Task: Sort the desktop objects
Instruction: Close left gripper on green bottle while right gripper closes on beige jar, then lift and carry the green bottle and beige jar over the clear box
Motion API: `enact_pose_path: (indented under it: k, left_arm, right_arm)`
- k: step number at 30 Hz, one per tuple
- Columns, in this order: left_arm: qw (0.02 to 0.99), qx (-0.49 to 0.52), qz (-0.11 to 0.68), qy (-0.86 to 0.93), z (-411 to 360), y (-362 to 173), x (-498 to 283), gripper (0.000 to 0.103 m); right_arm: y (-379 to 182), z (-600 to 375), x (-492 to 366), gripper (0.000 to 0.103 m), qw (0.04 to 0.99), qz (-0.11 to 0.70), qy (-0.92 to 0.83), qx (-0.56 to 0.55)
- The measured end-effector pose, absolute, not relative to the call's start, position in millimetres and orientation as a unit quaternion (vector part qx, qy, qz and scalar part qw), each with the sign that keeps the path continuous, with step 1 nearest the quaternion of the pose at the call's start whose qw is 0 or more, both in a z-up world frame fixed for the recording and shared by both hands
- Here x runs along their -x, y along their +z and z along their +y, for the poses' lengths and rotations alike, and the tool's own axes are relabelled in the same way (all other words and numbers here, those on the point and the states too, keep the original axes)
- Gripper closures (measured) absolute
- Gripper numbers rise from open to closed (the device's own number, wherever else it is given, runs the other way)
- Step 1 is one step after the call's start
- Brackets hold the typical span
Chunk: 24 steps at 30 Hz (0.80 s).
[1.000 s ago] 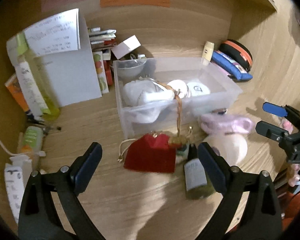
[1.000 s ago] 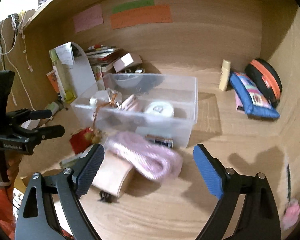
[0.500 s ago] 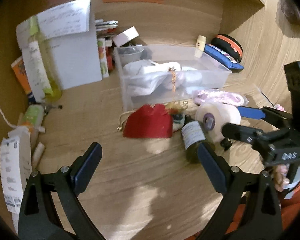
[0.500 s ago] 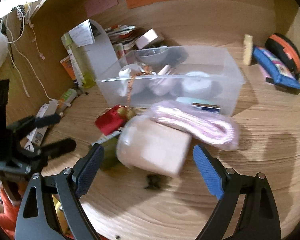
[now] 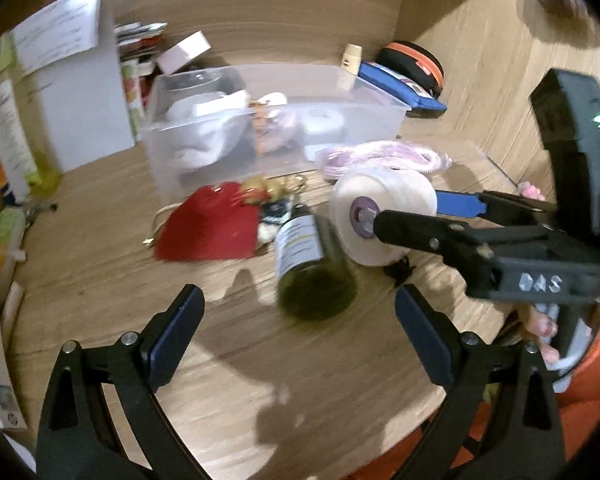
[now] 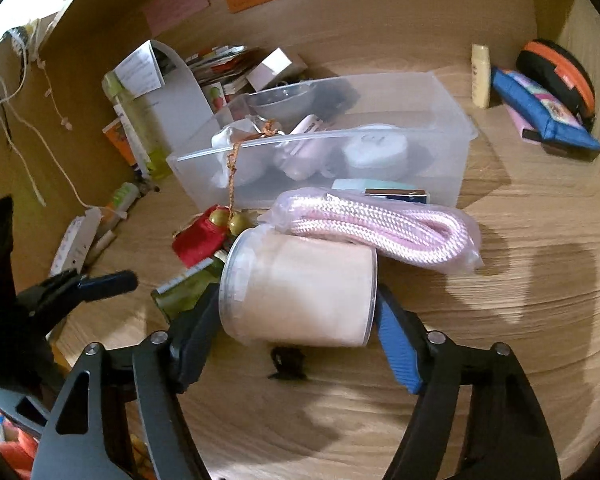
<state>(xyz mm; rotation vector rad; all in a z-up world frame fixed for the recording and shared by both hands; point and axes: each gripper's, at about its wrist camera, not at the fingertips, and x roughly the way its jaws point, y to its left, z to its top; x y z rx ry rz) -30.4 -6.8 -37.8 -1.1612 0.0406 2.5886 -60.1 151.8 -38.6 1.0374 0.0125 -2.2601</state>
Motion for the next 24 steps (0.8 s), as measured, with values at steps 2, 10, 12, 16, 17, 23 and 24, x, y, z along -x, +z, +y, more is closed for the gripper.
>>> enact_pose_path:
  k: [2,10,12,16,17,23,24]
  left_arm:
    - [0.148,0.401,0.023,0.904,2,-40,35,0.006]
    - [0.125,0.407,0.020,0.905,1,-48,46,0.038]
    - [0.121,0.414,0.009,0.902,-4,-52,49,0.055]
    - [0.117,0.409,-0.016,0.905,-14,-52,50,0.056]
    - [0.115,0.403,-0.018,0.908,-15,-50,48,0.056]
    - [0.118,0.370,-0.024,0.921,-16,-33,38,0.059]
    - [0.119,0.366,-0.026,0.923,-16,-30,39,0.059]
  right_arm:
    - [-37,156,57,0.036,0.318,0.016,-0.865,-0.388]
    - [-42,154,66,0.036,0.318,0.028,-0.865,-0.387]
    - [-44,151,67,0.037,0.314,0.027,-0.869,-0.382]
    - [-43,153,68,0.037,0.320,0.026,-0.869,-0.378]
    - [-42,154,67,0.037,0.322,0.025,-0.869,-0.376]
    - [-30,160,63,0.038,0.339,0.021,-0.868,-0.362]
    - [-29,160,62,0.038,0.344,0.019,-0.866,-0.363]
